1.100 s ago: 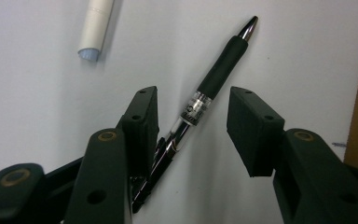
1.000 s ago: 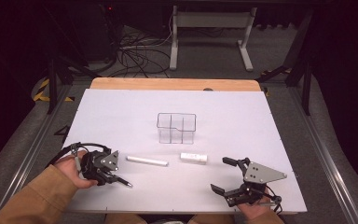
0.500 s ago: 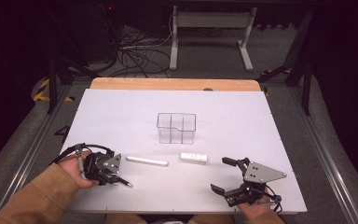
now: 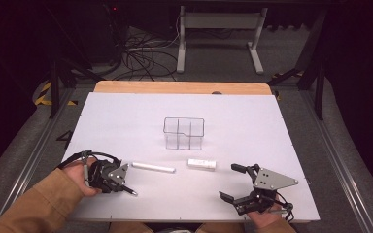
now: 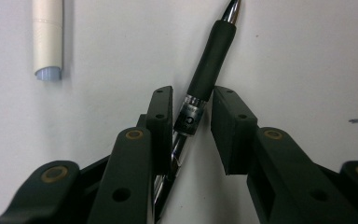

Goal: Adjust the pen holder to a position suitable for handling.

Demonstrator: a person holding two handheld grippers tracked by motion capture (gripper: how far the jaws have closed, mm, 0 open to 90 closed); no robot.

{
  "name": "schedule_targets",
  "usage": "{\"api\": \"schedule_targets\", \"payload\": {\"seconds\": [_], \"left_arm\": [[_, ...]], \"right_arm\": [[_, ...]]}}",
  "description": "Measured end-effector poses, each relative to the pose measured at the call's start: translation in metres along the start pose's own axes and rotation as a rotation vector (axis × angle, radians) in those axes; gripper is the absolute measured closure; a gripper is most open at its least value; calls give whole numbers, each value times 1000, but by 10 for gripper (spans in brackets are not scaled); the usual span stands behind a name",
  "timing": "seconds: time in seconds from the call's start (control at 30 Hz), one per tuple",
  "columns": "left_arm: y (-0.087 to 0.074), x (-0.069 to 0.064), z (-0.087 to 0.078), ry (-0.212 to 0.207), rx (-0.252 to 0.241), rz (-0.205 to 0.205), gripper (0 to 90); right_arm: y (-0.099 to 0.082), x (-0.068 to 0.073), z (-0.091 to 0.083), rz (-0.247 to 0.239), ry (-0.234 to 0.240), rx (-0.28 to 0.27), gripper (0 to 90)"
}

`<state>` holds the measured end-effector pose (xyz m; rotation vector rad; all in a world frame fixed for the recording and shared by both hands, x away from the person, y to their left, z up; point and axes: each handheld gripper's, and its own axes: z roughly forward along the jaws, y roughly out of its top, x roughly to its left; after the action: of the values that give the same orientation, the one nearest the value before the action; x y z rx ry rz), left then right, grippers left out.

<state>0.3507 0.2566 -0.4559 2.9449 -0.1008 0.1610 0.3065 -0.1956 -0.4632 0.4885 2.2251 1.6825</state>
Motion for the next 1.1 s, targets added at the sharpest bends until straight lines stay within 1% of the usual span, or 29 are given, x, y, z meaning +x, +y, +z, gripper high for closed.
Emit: {"api": "schedule_targets", "payload": {"seconds": [0.03,0.07,0.17,0.2,0.23,0.27,0.3,0.43,0.47,0.5,0.53,0.67,0.73,0.83,0.87,0.9,0.93,0.97,1.0,1.1], "left_arm": [[0,-1,0,-1,-3,-6,706],[0,-1,1,-1,1,0,709],[5,-2,0,4,36,43,727],[6,-3,0,0,41,40,734],[7,-3,0,-3,50,56,745],[8,-4,0,-6,51,57,756],[8,-4,0,-7,60,69,764],[8,-6,0,-10,57,75,784],[9,-6,0,-7,63,80,787],[9,-6,0,-9,70,94,790],[9,-6,0,-11,62,89,793],[10,-8,-1,-19,63,90,795],[10,-8,-5,-16,49,84,796],[9,-7,-15,-3,-2,67,797],[9,-7,-19,3,-17,56,797],[9,-7,-23,9,-29,57,797],[9,-8,-26,14,-46,43,797],[9,-7,-29,20,-55,55,797],[9,-7,-32,23,-67,44,796],[8,-7,-39,33,-108,32,797]], "right_arm": [[0,0,0,0,1,0,69],[0,0,0,0,2,-1,69],[0,0,0,1,3,-2,69],[0,0,0,1,4,-2,69],[0,0,0,0,4,-1,69],[0,0,0,0,5,-2,69],[0,0,0,1,6,-3,70],[0,0,-1,4,7,-5,69],[-1,0,-1,5,8,-5,69],[-1,0,-1,5,9,-5,69],[-1,0,-1,5,9,-5,69],[0,0,-1,6,9,-7,69],[-1,-1,-1,7,9,-6,69],[0,0,-1,5,9,-7,69],[0,0,-1,5,9,-7,69],[0,0,-1,6,9,-8,69],[0,0,-1,6,9,-8,69],[0,0,-1,6,8,-8,69],[0,0,-1,6,8,-8,69],[0,0,-1,6,6,-9,69]]}}
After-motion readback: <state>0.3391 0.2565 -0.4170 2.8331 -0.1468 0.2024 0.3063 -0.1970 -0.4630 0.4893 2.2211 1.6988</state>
